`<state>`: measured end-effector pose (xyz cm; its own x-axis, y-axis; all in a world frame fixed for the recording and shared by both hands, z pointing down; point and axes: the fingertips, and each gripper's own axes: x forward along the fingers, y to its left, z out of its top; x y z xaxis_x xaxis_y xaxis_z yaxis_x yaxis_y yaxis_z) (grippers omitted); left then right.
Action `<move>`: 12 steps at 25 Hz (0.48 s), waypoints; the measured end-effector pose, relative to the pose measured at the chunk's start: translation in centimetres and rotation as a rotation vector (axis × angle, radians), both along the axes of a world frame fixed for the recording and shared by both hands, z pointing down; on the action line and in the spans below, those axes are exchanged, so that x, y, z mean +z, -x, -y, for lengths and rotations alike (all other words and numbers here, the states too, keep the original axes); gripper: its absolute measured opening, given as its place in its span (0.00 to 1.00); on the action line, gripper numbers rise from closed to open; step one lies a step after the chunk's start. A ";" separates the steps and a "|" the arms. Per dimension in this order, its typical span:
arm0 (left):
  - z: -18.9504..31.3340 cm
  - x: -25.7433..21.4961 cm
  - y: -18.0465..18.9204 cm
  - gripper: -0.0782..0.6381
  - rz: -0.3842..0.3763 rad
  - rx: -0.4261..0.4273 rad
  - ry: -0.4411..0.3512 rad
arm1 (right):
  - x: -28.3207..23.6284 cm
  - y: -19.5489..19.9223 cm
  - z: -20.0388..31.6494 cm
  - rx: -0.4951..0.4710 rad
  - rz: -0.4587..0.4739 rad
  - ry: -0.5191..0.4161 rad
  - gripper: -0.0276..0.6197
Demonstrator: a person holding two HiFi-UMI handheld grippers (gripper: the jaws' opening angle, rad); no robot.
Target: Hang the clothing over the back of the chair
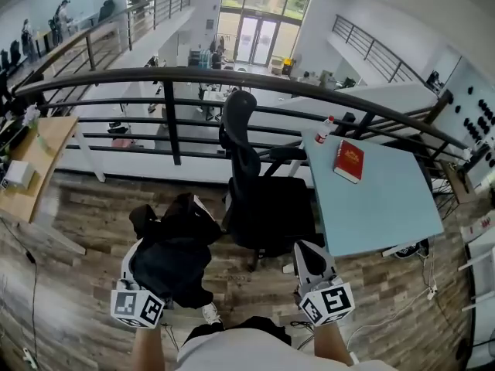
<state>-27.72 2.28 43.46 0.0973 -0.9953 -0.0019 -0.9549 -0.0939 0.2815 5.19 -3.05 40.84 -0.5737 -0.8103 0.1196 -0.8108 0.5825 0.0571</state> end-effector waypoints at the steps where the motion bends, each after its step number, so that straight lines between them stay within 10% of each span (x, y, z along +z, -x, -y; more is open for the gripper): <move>1: 0.9 0.1 0.4 0.21 -0.001 0.005 0.001 | 0.2 0.3 0.6 0.007 -0.005 0.005 0.07; 12: 8.6 1.1 2.8 0.21 -0.047 -0.035 0.038 | -0.2 1.7 8.4 0.009 0.031 -0.015 0.07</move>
<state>-30.52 -6.33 44.56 0.0636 -0.9975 0.0322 -0.9430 -0.0495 0.3291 3.50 -11.41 40.59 -0.5699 -0.8168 0.0899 -0.8173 0.5748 0.0405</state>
